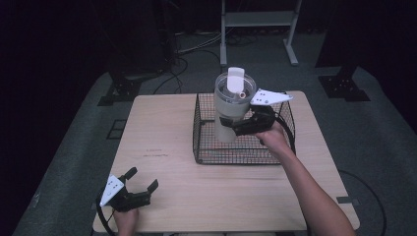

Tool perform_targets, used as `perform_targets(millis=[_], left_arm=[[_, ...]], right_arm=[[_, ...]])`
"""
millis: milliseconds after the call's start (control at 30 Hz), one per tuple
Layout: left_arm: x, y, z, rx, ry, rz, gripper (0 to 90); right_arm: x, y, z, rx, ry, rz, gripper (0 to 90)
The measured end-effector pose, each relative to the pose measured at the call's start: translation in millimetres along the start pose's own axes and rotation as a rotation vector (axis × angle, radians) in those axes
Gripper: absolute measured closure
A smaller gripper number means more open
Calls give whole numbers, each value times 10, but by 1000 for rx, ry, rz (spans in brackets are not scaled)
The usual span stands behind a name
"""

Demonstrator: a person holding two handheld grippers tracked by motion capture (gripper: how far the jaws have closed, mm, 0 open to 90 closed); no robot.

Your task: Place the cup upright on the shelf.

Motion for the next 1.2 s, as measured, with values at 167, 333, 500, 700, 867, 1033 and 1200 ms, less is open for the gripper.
perform_targets(millis=[167, 333, 500, 700, 867, 1033, 1200], left_arm=[[0, -2, -2, 4, -4, 0, 0], [2, 2, -8, 13, -8, 2, 0], [3, 3, -10, 13, -10, 2, 0], [9, 11, -19, 19, -17, 4, 0], [10, 10, -19, 18, -17, 6, 0], [14, 1, -16, 13, -16, 9, 0], [19, -3, -17, 17, -18, 14, 0]], right_arm=[[-118, -100, 0, -2, 12, 13, 96], [-232, -205, 3, -3, 29, 21, 96], [-367, -309, 64, -11, 36, 32, 96], [-464, -350, 179, -7, 51, 29, 96], [-583, -369, 378, 5, 83, 0, 96], [-652, -383, 494, 3, 86, -4, 96], [-736, -391, 699, -37, 113, -8, 95]])
Point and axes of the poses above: each handheld gripper's, and its own axes: x roughly backward along the jaws, z roughly out of its underside, y roughly to its left, the point moved 10 cm from there along -x, roughly forward along the jaws, and after that the axes turned 15 degrees about x, right-handed, at the moved point
